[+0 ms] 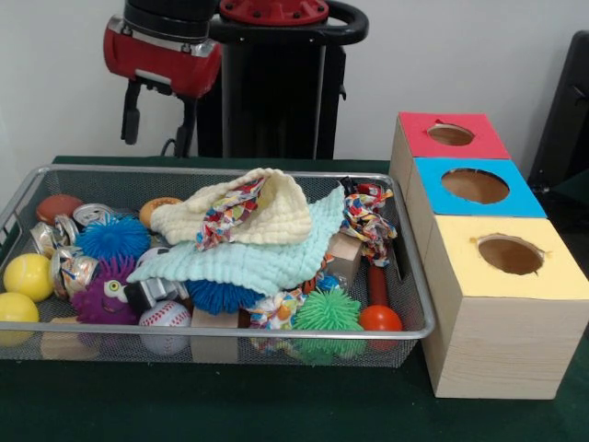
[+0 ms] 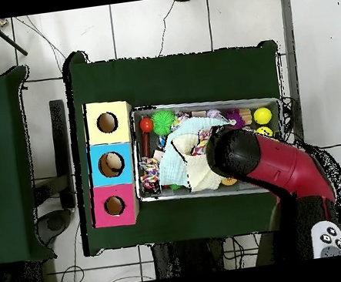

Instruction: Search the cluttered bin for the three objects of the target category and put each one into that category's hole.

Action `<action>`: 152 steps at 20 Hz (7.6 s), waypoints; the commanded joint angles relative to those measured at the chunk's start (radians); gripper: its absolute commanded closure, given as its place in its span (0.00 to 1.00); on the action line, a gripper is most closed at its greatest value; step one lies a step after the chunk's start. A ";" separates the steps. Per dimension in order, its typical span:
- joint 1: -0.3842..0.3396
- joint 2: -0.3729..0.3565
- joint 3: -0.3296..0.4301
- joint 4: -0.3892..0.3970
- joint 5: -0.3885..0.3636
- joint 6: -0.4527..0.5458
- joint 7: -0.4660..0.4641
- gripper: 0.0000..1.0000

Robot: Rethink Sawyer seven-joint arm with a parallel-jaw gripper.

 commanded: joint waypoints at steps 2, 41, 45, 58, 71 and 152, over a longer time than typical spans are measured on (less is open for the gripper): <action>-0.080 0.016 0.150 0.001 -0.012 -0.026 0.043 0.00; -0.042 0.029 0.217 -0.033 -0.053 -0.004 0.159 0.00; 0.013 0.053 0.150 -0.071 -0.050 0.009 0.209 0.00; 0.179 0.151 -0.052 -0.165 0.021 0.044 0.357 0.00; 0.133 0.074 0.089 -0.101 0.044 0.041 0.216 0.00; 0.116 0.292 0.069 -0.138 -0.005 -0.033 0.194 0.00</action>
